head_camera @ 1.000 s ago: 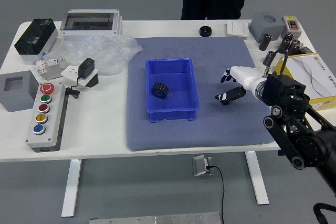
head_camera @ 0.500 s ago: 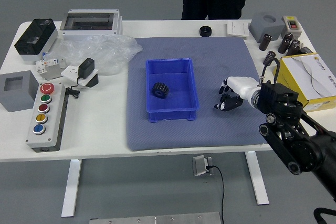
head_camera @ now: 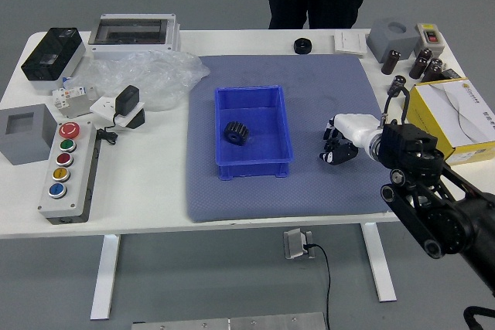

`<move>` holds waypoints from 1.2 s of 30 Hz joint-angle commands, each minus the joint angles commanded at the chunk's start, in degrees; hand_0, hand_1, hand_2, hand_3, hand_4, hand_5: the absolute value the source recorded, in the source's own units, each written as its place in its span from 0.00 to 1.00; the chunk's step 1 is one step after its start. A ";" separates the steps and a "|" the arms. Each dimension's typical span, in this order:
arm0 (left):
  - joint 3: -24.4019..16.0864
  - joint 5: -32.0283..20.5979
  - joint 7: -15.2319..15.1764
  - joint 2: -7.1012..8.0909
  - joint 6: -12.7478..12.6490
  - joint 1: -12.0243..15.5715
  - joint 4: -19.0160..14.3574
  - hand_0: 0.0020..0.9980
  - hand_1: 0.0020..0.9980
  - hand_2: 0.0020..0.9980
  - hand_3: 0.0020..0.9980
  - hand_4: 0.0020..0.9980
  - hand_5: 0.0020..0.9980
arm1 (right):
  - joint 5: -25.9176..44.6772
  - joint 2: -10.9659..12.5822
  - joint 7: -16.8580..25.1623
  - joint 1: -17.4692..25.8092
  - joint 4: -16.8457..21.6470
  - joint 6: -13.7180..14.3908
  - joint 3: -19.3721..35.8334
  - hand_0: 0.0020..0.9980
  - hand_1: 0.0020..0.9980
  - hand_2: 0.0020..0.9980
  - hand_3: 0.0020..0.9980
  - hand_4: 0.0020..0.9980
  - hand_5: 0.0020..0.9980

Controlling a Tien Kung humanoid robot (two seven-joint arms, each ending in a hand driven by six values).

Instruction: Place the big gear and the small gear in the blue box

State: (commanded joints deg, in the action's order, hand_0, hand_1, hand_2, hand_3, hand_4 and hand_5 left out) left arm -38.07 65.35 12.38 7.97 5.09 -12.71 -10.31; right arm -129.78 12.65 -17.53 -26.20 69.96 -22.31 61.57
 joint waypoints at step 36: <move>0.07 -0.18 0.00 -0.24 0.04 0.04 0.00 0.78 0.75 0.74 0.69 0.57 0.23 | -0.22 -0.13 -0.45 0.06 -0.32 1.52 -0.45 0.58 0.50 0.53 0.61 0.53 0.16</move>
State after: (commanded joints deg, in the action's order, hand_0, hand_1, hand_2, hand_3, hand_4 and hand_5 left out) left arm -38.00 65.17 12.37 7.73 5.13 -12.68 -10.31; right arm -130.00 12.52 -17.97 -26.14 69.64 -20.79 61.12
